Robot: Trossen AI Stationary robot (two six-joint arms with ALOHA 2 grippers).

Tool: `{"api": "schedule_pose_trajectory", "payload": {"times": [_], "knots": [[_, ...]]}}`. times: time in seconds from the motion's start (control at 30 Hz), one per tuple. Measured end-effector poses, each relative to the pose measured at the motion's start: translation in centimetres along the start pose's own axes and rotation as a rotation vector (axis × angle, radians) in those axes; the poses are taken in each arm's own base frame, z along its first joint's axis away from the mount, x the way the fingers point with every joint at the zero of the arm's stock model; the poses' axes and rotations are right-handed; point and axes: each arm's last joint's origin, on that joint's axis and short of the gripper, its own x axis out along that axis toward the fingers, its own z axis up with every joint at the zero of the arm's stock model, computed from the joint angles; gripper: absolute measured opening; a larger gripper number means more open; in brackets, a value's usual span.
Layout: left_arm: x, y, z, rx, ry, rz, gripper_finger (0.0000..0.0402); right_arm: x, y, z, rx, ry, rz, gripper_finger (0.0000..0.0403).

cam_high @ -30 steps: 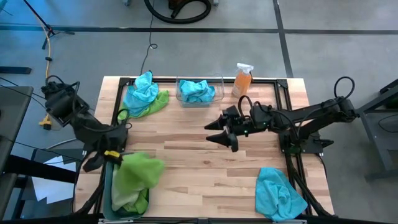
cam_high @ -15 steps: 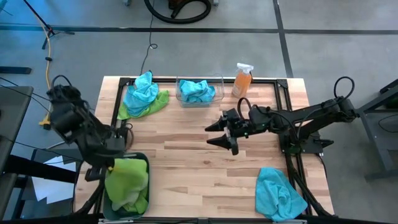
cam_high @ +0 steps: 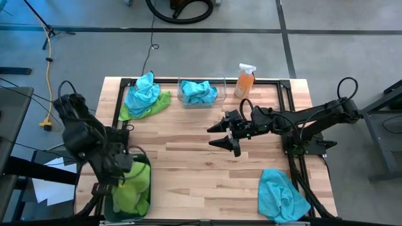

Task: Sort microfiber towel by color & place in baskets
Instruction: Put the green microfiber towel into the blue bin

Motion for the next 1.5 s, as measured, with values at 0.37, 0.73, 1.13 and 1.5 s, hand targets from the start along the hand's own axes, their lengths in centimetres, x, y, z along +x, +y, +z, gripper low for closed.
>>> {"api": "schedule_pose_trajectory", "payload": {"times": [0.37, 0.73, 1.13, 1.5], "knots": [[4.9, -3.2, 1.1, 0.165, 0.087, 0.15, 0.0, 0.0, 0.0, 0.0, 0.0, 0.0, 0.0, 0.0287], [5.9, -5.2, -1.7, 0.068, 0.133, 0.16, 0.0, 0.0, 0.0, 0.0, 0.005, 0.0, -0.001, 0.0287], [8.9, -4.5, -0.9, 0.023, 0.006, 0.191, 0.0, 0.0, 0.0, 0.0, 0.008, -0.001, -0.003, 0.0287], [16.2, 0.4, -3.1, -0.054, 0.105, 0.122, 0.0, 0.0, 0.0, 0.0, 0.026, -0.005, -0.01, 0.0287]]}}
